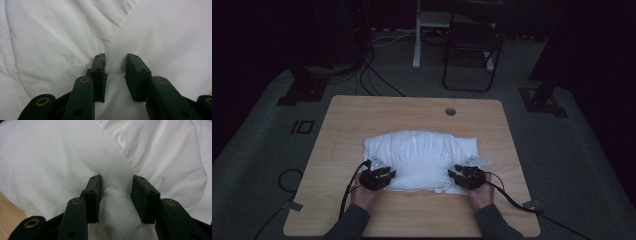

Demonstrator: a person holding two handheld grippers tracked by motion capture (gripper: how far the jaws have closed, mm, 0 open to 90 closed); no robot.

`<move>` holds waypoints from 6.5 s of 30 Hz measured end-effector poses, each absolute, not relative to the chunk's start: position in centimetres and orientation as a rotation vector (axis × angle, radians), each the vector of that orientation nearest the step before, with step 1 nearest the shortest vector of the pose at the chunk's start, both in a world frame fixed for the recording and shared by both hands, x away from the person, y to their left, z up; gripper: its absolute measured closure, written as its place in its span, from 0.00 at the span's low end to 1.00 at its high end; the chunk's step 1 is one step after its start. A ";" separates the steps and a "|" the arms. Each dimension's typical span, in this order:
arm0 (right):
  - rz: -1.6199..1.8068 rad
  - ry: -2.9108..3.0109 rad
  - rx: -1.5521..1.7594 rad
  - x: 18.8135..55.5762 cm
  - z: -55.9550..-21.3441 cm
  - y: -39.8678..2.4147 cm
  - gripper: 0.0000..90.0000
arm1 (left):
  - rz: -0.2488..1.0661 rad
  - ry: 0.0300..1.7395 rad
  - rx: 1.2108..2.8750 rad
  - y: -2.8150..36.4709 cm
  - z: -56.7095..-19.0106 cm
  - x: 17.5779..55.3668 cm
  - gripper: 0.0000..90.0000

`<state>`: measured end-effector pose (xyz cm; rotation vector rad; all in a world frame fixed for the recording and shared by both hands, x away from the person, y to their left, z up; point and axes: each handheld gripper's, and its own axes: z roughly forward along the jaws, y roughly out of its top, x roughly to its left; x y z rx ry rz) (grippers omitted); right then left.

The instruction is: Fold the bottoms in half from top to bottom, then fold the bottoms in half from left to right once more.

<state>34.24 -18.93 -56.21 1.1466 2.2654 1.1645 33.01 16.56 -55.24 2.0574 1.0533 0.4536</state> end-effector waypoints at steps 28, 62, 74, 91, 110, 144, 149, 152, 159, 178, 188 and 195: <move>1.244 2.243 1.166 34.3 -56.9 -19.5 0.66 | 0.564 1.492 1.889 20.3 -56.1 35.3 0.00; 1.259 2.237 1.158 34.2 -57.0 -19.5 0.66 | 0.565 1.426 1.880 19.6 -56.1 33.7 0.43; 1.267 2.241 1.160 34.1 -56.9 -19.5 0.65 | 0.510 1.368 1.863 19.4 -55.8 33.6 0.91; 1.299 2.231 0.970 33.8 -51.4 -14.1 0.55 | 0.533 1.265 1.730 20.6 -51.5 33.7 0.92; 1.111 2.314 0.977 35.3 -55.4 -8.4 0.61 | 0.573 1.084 1.702 17.8 -46.0 33.6 0.92; 1.076 2.378 1.087 41.7 -54.9 -9.8 0.59 | 0.570 0.888 1.801 12.4 -44.2 33.6 0.92; 1.169 2.327 1.012 39.2 -52.6 -11.2 0.52 | 0.587 0.857 1.821 11.7 -44.0 33.3 0.92; 1.192 2.343 1.001 37.7 -52.7 -11.7 0.52 | 0.575 0.855 1.824 11.5 -43.9 33.4 0.92; 1.258 2.407 0.974 37.4 -55.3 -9.3 0.56 | 0.572 0.798 1.852 9.7 -43.6 33.3 0.92; 1.227 2.388 1.053 36.2 -56.1 -12.4 0.56 | 0.535 0.734 1.914 7.1 -44.5 33.2 0.92; 1.196 2.256 1.228 36.0 -54.6 -19.9 0.52 | 0.460 0.702 1.968 4.8 -47.0 32.9 0.92; 1.045 2.299 1.163 36.5 -56.4 -17.9 0.56 | 0.422 0.673 2.014 2.6 -48.2 32.5 0.92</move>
